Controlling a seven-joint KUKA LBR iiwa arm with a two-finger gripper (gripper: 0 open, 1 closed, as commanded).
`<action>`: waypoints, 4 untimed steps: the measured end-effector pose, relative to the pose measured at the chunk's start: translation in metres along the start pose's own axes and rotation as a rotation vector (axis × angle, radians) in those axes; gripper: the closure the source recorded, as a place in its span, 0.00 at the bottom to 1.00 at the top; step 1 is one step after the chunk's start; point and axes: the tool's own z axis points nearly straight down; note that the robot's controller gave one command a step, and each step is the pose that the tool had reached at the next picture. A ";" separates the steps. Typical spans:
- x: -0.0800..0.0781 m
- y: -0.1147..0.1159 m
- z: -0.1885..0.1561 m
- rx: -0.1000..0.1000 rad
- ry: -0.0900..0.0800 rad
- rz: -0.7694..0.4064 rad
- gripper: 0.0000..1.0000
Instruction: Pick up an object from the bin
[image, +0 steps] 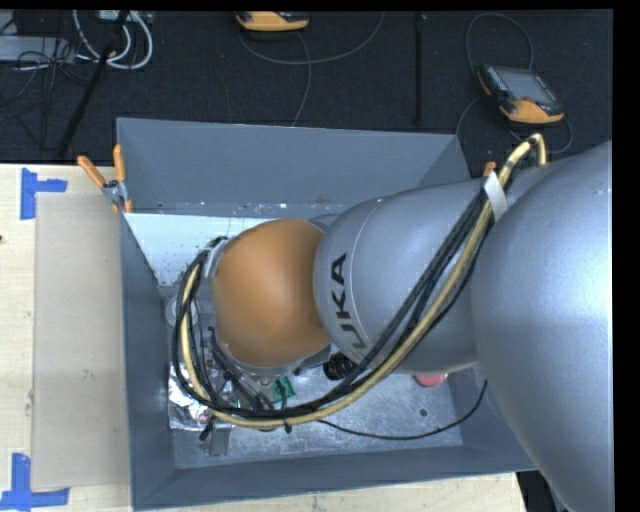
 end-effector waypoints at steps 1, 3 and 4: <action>-0.016 -0.008 -0.025 -0.003 -0.011 -0.026 0.00; -0.048 -0.005 0.089 -0.002 -0.007 -0.147 1.00; -0.051 -0.002 -0.031 -0.005 -0.018 -0.159 1.00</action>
Offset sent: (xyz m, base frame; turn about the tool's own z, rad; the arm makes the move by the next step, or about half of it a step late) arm 0.0154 -0.0080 0.0248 -0.0274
